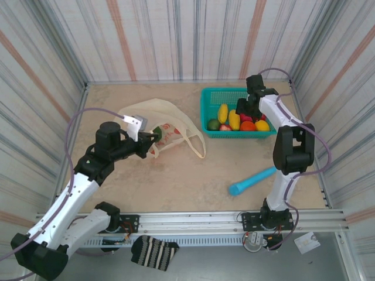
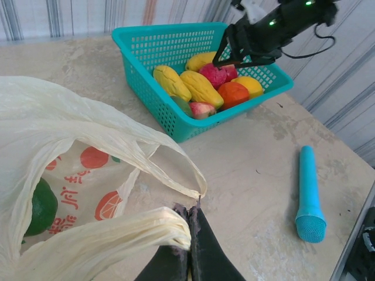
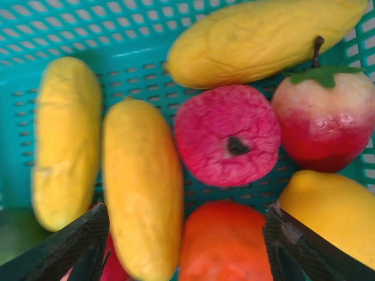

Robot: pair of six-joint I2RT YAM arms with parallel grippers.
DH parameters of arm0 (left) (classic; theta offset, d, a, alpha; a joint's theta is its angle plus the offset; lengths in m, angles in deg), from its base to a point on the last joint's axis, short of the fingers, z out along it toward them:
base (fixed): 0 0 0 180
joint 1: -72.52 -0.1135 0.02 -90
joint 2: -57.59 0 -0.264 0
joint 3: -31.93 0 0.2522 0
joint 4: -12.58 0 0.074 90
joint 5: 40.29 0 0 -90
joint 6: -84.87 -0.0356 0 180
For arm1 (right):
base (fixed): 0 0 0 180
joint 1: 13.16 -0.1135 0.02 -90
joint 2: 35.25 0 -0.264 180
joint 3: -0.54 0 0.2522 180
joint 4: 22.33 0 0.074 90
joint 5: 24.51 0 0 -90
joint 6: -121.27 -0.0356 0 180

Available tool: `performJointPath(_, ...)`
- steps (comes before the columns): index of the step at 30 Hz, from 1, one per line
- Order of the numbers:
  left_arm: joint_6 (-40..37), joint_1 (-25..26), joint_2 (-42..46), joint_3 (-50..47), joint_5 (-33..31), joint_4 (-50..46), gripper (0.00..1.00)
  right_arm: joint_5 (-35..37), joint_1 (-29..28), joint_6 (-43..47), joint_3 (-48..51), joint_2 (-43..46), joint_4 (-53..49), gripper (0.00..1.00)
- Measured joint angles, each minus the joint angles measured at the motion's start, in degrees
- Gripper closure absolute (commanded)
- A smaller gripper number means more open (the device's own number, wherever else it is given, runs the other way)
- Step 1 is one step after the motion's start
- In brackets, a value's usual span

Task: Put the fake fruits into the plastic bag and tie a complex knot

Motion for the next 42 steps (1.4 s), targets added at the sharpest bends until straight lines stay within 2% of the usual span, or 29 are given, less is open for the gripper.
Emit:
performJointPath(5,-0.22,0.11,0.35,0.00,0.61,0.35,1.00,0.35,1.84,1.55,-6.21,-6.97,-2.14,0.22)
performJointPath(10,-0.26,0.11,0.37,0.00,0.76,0.37,1.00,0.00,2.29,2.58,-8.63,-10.36,-3.56,0.23)
performJointPath(17,-0.42,0.11,0.35,0.00,0.98,0.39,1.00,-1.05,2.95,2.64,-10.14,-14.03,-4.07,0.32)
performJointPath(25,-0.44,0.11,0.17,0.00,2.51,0.83,1.00,-1.03,2.97,2.62,-10.27,-14.03,-3.48,0.40)
performJointPath(30,-0.44,0.11,0.17,0.00,3.56,1.01,1.00,-0.28,2.80,2.54,-4.37,-9.31,-0.09,0.43)
performJointPath(37,-0.44,0.11,0.17,0.00,3.56,1.01,1.00,2.23,0.33,2.29,3.63,4.83,5.20,0.44)
performJointPath(42,-0.44,0.11,0.20,-0.15,3.52,1.01,1.00,0.92,-2.54,1.79,8.17,14.16,8.85,0.44)
